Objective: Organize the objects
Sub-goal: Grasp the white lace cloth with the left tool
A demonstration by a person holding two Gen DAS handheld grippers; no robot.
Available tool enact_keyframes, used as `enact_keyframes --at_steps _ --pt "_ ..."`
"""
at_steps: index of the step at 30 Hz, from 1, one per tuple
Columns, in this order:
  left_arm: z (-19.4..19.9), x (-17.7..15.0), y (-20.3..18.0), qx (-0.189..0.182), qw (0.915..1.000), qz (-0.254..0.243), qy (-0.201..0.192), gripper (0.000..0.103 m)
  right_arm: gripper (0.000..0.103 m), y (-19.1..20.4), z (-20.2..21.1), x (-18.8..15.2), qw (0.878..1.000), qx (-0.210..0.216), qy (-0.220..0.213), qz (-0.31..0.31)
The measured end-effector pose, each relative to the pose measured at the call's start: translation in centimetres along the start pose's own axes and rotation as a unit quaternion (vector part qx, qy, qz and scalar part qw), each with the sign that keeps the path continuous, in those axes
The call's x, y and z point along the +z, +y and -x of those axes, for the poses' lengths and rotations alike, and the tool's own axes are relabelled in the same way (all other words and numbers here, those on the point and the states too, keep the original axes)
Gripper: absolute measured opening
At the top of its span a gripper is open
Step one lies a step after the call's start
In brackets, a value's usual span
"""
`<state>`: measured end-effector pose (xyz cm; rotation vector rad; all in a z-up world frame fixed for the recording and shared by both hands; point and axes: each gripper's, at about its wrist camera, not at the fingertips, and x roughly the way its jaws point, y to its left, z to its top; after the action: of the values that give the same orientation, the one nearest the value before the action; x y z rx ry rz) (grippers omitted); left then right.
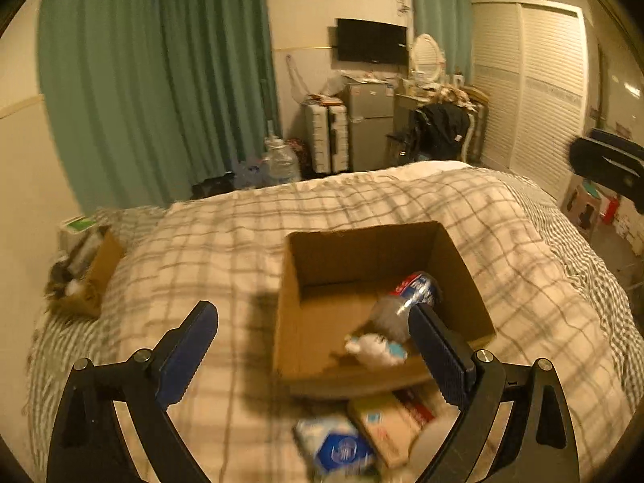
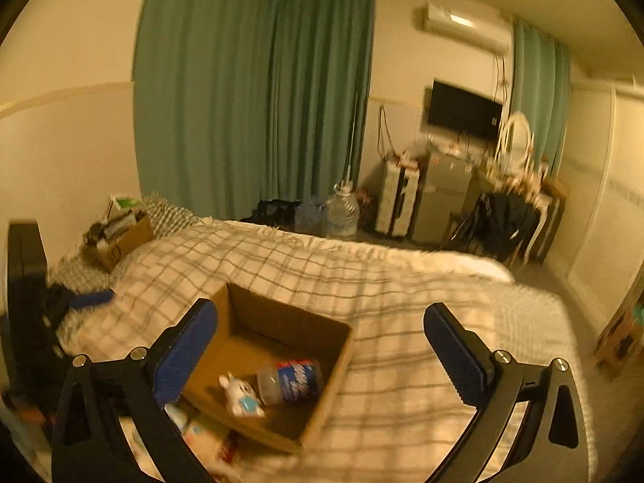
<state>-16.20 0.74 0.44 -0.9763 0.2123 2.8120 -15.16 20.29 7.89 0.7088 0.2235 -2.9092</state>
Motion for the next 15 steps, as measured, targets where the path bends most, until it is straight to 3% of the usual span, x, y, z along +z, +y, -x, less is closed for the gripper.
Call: enact_keyframes --at_steps 4,7,10,15 --pt "3.3 -2.8 -0.2 0.035 0.9992 0.018 -0.004 0.098 0.103 0.6 4.6 -2.5 0.999 -0.027 0.01 0.012" --pt "4.4 -5.6 -0.6 0.052 0.9978 0.042 -0.001 0.098 0.103 1.1 5.7 -5.4 0.999 -0.021 0.033 0.004" --pt "4.3 -8.9 -1.3 0.059 0.9952 0.078 0.007 0.098 0.103 1.7 5.3 -9.1 0.999 -0.008 0.048 -0.008" --pt "2.7 -13.5 -3.5 0.053 0.9947 0.072 0.05 0.098 0.103 2.9 2.2 -15.0 0.995 -0.048 0.087 0.006"
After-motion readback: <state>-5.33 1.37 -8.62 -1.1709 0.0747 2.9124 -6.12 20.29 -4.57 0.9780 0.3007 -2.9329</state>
